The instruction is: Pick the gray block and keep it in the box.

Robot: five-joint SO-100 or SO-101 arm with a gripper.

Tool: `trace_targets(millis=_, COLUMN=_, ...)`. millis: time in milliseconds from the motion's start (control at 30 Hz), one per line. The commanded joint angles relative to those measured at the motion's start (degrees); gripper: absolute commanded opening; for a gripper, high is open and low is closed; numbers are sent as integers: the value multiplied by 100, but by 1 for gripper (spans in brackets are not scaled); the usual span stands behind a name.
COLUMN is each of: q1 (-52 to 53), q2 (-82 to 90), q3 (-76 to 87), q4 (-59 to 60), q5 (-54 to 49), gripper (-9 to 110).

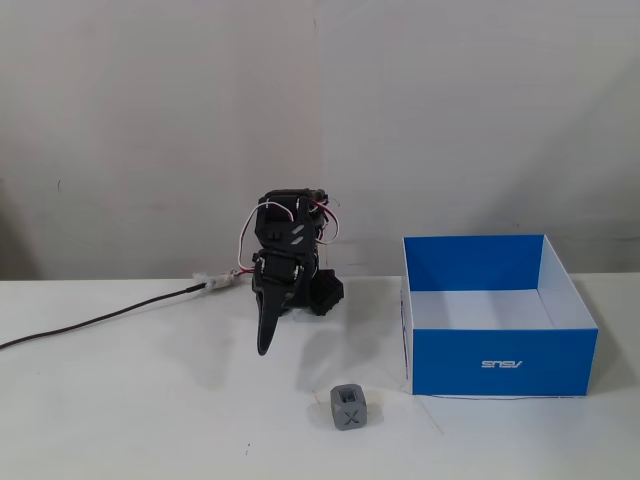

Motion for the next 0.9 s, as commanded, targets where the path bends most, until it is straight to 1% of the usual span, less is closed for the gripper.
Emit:
trace_targets(millis=0, q1=62, q2=940, q3=62, q4=9, q5=26, gripper=0)
trace_targets(millis=867, q1=-18, q2=940, q3=62, q4=9, q5=-44, gripper=0)
